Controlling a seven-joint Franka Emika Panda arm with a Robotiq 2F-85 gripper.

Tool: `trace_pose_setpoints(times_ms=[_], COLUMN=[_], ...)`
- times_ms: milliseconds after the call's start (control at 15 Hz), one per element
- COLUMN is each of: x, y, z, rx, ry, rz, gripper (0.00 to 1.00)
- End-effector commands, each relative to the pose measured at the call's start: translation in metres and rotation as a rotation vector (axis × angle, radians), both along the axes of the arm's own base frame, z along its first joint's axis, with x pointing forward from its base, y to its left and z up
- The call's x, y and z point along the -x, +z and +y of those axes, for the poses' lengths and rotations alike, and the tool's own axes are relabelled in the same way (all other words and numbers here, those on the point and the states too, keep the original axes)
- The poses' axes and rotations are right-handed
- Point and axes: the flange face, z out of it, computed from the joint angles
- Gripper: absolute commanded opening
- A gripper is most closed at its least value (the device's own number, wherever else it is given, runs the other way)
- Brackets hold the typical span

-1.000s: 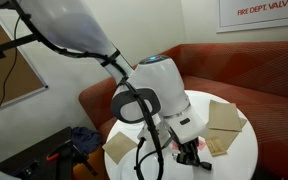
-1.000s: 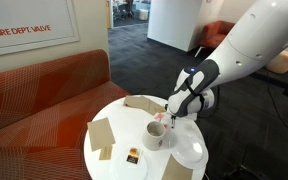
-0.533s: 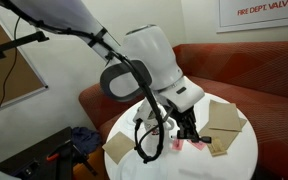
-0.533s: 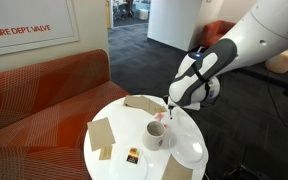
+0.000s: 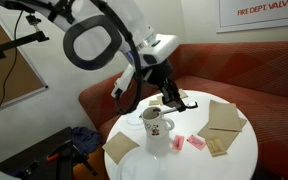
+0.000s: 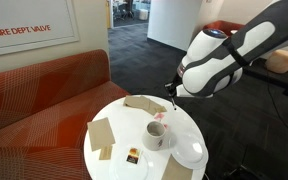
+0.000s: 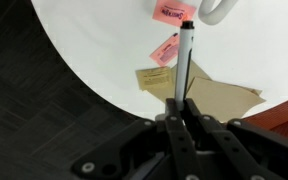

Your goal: Place the black object into the white mug cup

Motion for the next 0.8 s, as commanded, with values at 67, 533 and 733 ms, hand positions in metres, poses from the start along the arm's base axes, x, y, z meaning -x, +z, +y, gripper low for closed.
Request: trace_pose_setpoints(times_ms=[67,533,733], x=[0.024,0.032,0.032], y=[0.048,0.087,0.100], z=[0.031,0.075,0.086], rx=[0.052,0.151,0.209], ry=[0.165,0.330,0.329], rz=[-0.034,-0.098,-0.136], gripper=[0.03,0.03,0.03])
